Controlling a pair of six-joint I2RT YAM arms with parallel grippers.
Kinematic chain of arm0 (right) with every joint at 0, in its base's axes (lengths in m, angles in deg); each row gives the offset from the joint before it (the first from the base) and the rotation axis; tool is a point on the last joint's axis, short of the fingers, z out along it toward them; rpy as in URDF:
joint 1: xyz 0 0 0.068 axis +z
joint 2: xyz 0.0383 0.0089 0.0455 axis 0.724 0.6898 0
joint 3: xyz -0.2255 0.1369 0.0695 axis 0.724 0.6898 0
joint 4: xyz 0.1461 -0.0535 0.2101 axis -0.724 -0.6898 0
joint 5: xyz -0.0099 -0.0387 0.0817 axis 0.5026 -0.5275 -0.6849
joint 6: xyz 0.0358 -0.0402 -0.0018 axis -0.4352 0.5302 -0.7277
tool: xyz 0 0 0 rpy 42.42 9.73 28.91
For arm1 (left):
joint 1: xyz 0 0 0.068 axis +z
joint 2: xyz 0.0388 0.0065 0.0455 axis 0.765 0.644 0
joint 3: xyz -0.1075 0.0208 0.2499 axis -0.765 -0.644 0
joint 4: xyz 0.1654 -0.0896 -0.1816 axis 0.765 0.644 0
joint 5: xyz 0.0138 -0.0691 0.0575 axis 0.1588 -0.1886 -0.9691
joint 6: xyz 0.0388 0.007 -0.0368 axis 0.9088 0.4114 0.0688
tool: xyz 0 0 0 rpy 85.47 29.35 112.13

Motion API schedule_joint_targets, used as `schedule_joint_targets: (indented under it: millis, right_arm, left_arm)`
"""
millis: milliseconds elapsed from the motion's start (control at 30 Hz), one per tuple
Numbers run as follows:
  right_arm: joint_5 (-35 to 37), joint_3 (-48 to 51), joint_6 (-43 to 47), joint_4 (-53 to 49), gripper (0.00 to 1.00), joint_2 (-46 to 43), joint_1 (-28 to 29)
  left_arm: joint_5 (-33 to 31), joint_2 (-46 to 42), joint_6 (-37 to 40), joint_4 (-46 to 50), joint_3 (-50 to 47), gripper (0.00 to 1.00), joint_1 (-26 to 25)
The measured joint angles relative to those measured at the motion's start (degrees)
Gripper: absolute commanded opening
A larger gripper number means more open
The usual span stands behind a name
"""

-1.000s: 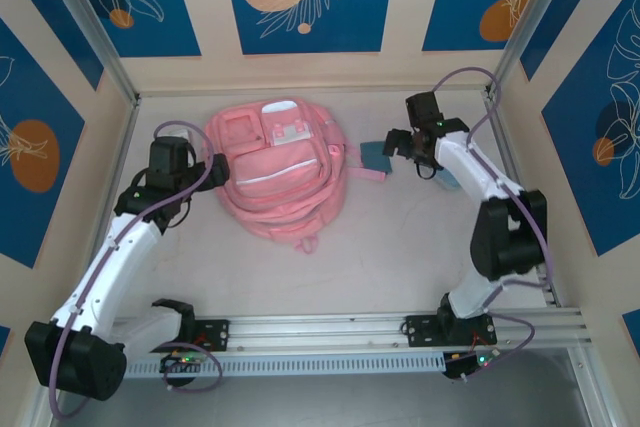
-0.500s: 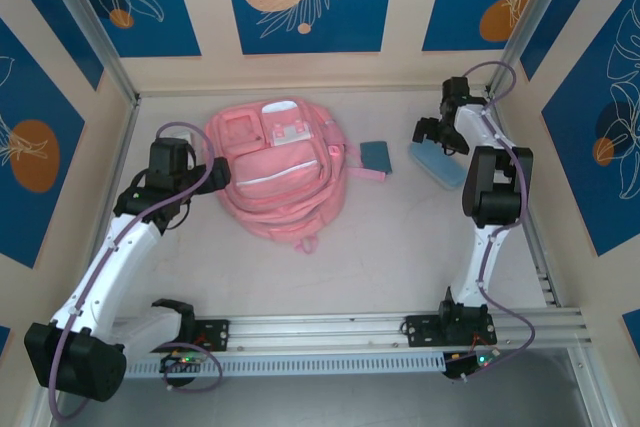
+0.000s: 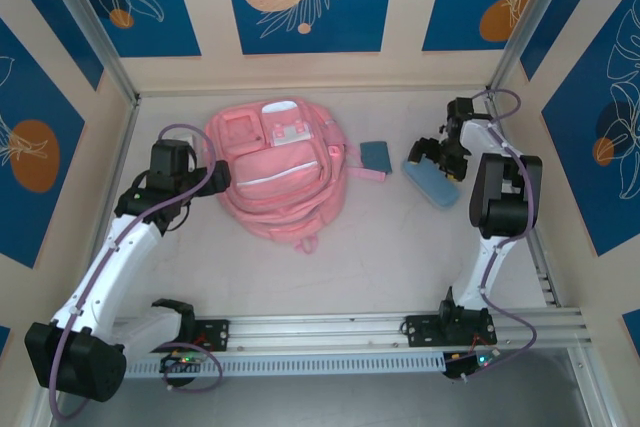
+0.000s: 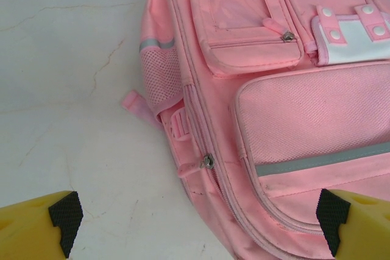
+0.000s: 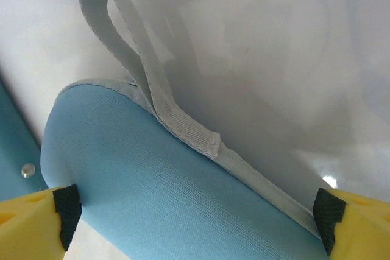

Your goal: Pack the student bag

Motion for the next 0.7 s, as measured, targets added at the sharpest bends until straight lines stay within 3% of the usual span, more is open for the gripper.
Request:
schedule_joint_targets:
  millis: [300, 700]
  right_arm:
    - [1.66, 4.5, -1.9, -0.85, 0.99, -3.98, 3.23]
    - [-5.44, 17.16, -10.95, 3.23, 0.99, -14.03, 7.28]
  left_arm:
    - [0.0, 0.0, 0.02, 0.02, -0.02, 1.0, 0.0]
    - [0.0, 0.0, 0.02, 0.0, -0.02, 1.0, 0.0]
